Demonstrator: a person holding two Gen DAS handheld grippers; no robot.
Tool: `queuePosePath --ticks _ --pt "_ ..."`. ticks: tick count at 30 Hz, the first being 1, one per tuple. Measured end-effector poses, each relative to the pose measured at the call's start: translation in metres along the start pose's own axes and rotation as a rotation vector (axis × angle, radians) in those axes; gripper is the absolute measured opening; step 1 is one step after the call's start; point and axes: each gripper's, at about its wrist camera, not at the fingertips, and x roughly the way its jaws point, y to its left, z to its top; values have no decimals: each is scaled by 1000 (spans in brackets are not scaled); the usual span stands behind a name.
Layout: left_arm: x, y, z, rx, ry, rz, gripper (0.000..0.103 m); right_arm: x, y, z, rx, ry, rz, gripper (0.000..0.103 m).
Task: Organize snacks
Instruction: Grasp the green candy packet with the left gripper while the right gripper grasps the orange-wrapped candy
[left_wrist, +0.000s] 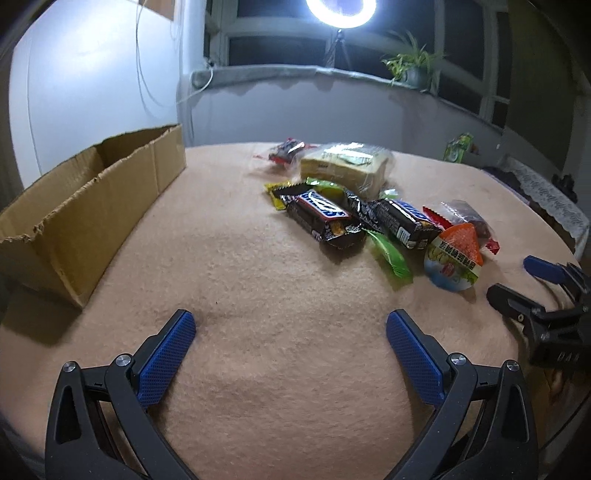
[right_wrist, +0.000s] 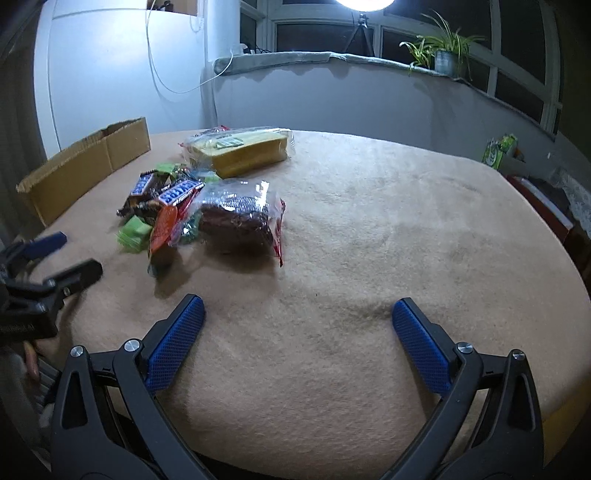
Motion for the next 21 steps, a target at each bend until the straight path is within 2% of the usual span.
queuePosePath --ticks 3,6,9,11,13,15,17,19,20,21 --pt "0 4 5 27 26 -35 103 -9 -1 5 50 -63 134 103" --pt "-8 9 9 40 19 -75 103 -6 16 11 14 -59 221 101" --pt "-15 16 12 37 -10 -73 103 2 33 15 -19 -47 268 86" --pt "-15 20 17 14 4 -89 103 10 43 18 -35 -41 294 82" --pt "-16 19 20 9 14 -110 103 13 49 19 -46 -45 299 72" --pt "-16 15 24 22 12 -123 103 14 50 21 -43 -49 315 50" --pt "-12 7 27 48 26 -132 103 13 50 21 -41 -55 310 36" --pt "-6 -3 29 68 42 -164 102 13 49 21 -38 -54 333 27" --pt "-2 -9 31 76 56 -190 97 11 49 20 -40 -59 335 21" --pt "1 -15 33 80 70 -210 93 11 47 20 -40 -62 330 20"
